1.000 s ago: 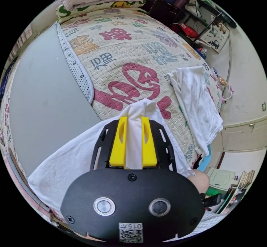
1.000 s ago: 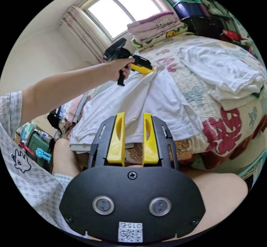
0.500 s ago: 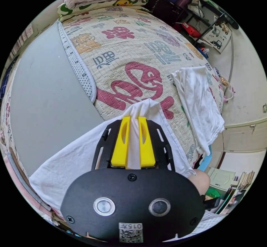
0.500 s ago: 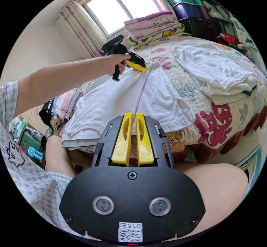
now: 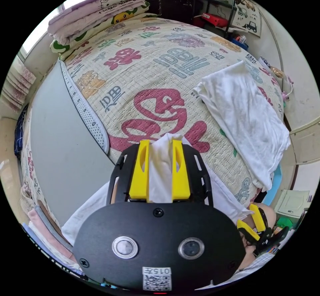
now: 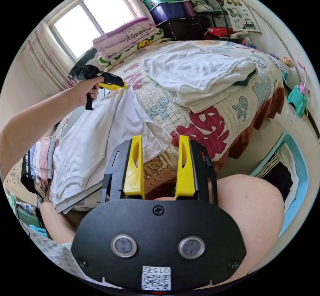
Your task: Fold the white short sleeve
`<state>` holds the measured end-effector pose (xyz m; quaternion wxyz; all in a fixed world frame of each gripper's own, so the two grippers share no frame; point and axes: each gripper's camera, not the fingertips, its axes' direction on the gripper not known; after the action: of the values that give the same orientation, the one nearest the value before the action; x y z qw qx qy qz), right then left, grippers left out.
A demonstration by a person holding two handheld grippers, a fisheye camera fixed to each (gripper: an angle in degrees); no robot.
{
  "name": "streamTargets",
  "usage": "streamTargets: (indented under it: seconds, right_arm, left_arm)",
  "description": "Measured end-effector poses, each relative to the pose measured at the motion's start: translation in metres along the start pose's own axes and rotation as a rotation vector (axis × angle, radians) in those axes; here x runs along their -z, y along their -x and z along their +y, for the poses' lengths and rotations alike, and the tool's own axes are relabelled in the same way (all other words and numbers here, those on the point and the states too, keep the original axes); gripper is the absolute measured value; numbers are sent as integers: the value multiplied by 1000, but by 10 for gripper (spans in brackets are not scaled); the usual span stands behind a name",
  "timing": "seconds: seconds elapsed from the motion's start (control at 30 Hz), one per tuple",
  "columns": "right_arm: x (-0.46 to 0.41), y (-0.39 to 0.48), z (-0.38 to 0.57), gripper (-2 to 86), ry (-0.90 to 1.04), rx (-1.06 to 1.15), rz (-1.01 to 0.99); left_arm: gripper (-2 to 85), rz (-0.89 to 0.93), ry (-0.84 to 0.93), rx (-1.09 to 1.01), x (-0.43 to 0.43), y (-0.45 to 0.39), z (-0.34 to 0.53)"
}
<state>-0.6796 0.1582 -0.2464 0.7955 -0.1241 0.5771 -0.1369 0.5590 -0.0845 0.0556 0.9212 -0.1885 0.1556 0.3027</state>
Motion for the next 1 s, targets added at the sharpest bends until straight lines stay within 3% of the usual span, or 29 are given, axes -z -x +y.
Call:
streamTargets:
  seconds: [0.1,0.17,0.3,0.43,0.73,0.83,1.0]
  right_arm:
    - [8,5,4,98,1,36,-11]
    - [15,5,7,21,-2,56,-107]
    - [20,8,7,6,6,44,-111]
    - [69,16,16,0,-184,58,-51]
    - [191,12,11,-1,-458,58,12]
    - [225,48,18,-1,-508,175,-44]
    - [244,147,45,-1,-515,440,-271]
  left_arm:
    - [85,13,-10,-3,-3,6,8]
    - [66,26,17,-24,-2,12,11]
    - [27,34,-32,-51,13,18,24]
    - [17,-10,-135,-80,43,19,45]
    - [12,374,-471,-103,166,58,109]
    - [13,371,-541,-118,197,90,148]
    - [14,408,-609,34,214,192,233]
